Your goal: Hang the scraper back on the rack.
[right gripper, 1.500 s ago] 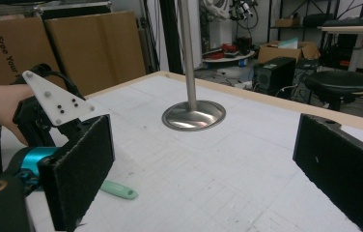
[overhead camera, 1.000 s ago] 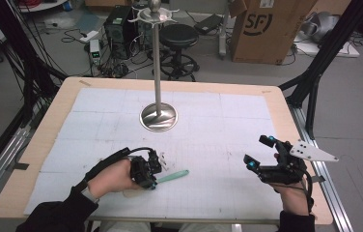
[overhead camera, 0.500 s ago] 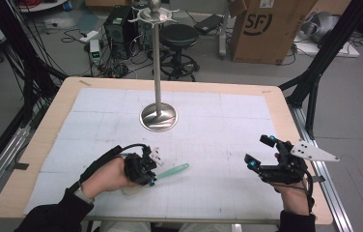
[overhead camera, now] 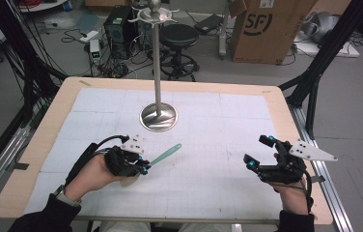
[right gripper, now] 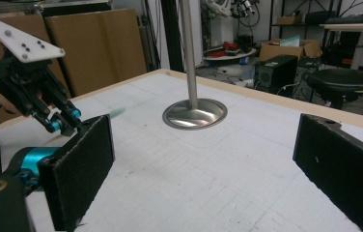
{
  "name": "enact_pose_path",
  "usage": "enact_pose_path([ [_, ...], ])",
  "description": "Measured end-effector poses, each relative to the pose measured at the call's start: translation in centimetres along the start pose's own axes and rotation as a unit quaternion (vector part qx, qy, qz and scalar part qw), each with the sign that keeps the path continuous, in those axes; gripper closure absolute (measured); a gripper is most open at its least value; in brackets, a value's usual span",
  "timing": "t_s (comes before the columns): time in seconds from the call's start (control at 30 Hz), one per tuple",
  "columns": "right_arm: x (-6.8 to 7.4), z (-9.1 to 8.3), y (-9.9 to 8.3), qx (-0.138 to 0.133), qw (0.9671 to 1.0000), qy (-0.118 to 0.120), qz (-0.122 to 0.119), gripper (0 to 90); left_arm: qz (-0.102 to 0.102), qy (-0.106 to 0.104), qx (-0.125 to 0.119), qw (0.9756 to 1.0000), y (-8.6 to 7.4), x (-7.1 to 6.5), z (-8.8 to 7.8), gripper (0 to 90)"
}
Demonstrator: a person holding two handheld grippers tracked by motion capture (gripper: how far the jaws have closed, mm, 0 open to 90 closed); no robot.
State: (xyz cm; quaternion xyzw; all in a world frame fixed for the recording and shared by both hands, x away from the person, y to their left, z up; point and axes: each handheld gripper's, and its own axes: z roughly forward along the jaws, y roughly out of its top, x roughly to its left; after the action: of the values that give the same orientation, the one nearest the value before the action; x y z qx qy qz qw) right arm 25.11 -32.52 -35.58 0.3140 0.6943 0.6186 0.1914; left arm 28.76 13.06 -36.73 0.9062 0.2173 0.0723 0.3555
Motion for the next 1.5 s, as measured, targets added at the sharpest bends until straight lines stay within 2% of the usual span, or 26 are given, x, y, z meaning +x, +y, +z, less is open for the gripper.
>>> enact_pose_path([
  [0.13,0.0,0.1,0.0,0.001,1.0000,0.001,0.002,6.5,-0.012,0.007,-0.037,0.9992,-0.5,0.4,-0.9,80.2],
  [0.2,0.0,0.1,0.0,0.001,1.0000,0.002,0.001,6.5,-0.026,0.008,-0.062,0.9977,-0.7,0.7,-1.3,80.2],
  [0.27,0.0,0.1,0.0,0.001,1.0000,0.002,0.000,6.5,-0.030,0.011,-0.080,0.9963,-0.8,1.0,-1.7,80.2],
  [0.37,0.0,0.2,0.0,0.000,1.0000,0.001,-0.001,6.5,-0.039,0.016,-0.101,0.9940,-1.1,1.5,-2.4,80.2],
  [0.47,-0.1,0.2,0.0,0.001,1.0000,0.000,0.002,6.5,-0.050,0.016,-0.125,0.9908,-1.3,2.0,-3.1,80.2],
  [0.53,-0.1,0.2,-0.1,0.002,1.0000,0.002,0.004,6.5,-0.056,0.010,-0.138,0.9889,-1.4,2.3,-3.6,80.2],
  [0.7,-0.1,0.3,-0.1,0.004,1.0000,0.001,0.003,6.5,-0.060,0.010,-0.155,0.9860,-1.5,2.9,-4.3,80.1],
  [0.8,0.0,0.3,-0.1,0.003,1.0000,0.002,0.004,6.5,-0.068,0.007,-0.169,0.9833,-1.5,3.3,-4.7,80.2],
  [1.07,-0.1,0.5,-0.1,0.004,1.0000,0.003,0.002,6.5,-0.074,0.010,-0.185,0.9800,-0.7,4.5,-6.4,80.2],
  [1.27,0.0,0.5,-0.1,0.003,1.0000,0.004,0.001,6.5,-0.059,0.025,-0.194,0.9788,1.0,4.7,-8.3,80.2],
  [1.33,0.0,0.5,-0.1,0.003,1.0000,0.004,0.001,6.5,-0.057,0.026,-0.202,0.9773,1.5,4.9,-8.9,80.2],
  [1.5,0.0,0.5,0.0,0.003,1.0000,0.005,0.000,6.5,-0.046,0.035,-0.209,0.9762,2.7,5.6,-10.1,80.2],
])
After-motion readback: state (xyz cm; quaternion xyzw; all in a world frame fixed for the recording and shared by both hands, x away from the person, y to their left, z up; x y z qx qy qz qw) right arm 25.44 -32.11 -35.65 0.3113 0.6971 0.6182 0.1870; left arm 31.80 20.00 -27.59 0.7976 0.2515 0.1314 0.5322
